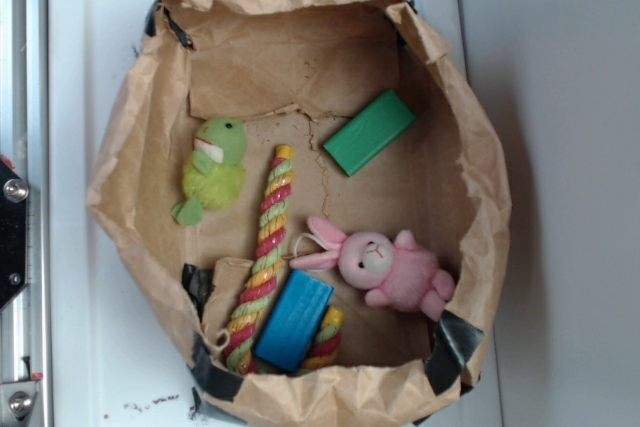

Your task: Grab the green block.

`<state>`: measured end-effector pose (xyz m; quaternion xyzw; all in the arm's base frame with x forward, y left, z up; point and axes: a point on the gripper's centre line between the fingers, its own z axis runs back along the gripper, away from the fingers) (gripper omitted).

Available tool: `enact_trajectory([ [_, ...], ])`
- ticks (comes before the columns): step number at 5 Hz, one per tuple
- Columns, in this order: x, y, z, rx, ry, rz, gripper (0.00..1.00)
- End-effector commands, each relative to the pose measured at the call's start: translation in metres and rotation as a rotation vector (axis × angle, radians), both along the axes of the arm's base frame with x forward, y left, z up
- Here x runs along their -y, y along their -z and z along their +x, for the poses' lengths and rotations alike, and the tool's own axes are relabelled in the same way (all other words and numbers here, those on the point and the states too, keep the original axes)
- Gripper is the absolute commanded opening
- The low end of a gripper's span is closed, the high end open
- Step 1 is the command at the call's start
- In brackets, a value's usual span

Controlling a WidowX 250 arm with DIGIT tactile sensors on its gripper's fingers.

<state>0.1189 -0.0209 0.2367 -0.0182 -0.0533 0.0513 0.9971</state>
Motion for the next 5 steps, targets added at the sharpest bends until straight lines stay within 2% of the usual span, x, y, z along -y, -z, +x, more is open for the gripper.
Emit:
enact_trajectory([
  [1, 0.0, 0.0, 0.0, 0.0, 0.0, 0.0, 1.0],
  [2, 0.003, -0.001, 0.022, 0.006, -0.009, -0.031, 1.0],
  [3, -0.006, 0.003, 0.062, 0.007, -0.036, -0.046, 1.0],
  [5, -0.02, 0.026, 0.115, 0.016, -0.137, -0.084, 1.0],
])
